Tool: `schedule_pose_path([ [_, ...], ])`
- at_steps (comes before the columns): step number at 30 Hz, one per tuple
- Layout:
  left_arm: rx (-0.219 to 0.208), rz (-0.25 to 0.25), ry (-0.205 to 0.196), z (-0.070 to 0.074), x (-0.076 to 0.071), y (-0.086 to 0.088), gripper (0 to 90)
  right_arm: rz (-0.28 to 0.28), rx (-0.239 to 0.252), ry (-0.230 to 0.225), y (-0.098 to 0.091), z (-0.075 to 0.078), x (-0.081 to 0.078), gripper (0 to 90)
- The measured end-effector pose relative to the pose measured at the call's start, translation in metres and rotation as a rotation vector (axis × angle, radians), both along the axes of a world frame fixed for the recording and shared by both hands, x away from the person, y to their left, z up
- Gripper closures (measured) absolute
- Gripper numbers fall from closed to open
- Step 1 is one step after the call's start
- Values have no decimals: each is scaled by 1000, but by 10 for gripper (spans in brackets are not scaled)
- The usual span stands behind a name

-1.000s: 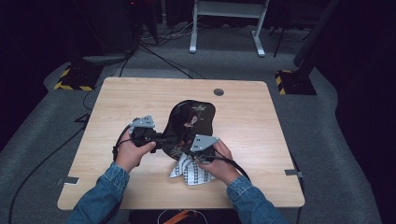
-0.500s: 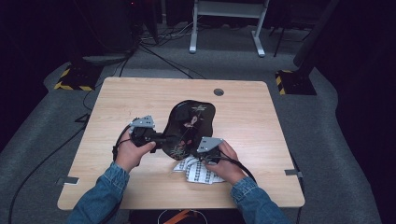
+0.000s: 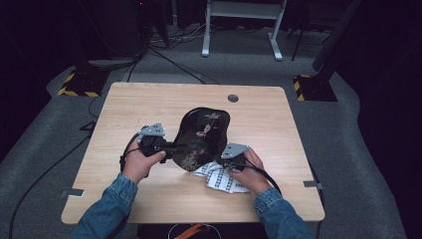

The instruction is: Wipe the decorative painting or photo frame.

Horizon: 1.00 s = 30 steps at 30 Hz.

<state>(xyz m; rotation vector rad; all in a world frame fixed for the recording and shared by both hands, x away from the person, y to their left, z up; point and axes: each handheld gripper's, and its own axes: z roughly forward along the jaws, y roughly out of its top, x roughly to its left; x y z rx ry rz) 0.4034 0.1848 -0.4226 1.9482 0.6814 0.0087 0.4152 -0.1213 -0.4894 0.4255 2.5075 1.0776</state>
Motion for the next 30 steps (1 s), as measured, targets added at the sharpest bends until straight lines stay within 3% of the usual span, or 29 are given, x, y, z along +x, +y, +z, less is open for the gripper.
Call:
schedule_pose_path([
  [5, -12, 20, 5, 0, 1, 0, 785, -30, -2, -7, -10, 2, 2, 850],
  [12, -16, 28, 6, 0, 1, 1, 774, -10, 37, -26, -15, 19, -7, 850],
  [17, -12, 40, -1, 0, 0, 2, 763, -12, 91, -51, -22, 38, -13, 851],
  [19, -13, 56, -3, 0, 1, 5, 647, -23, 133, -71, -30, 54, -15, 851],
  [22, -23, 53, -1, 0, 1, 7, 600, -38, 161, -84, -37, 67, -15, 852],
  [30, 1, 58, -2, -3, -2, 10, 585, -57, 221, -131, -46, 96, -14, 853],
])
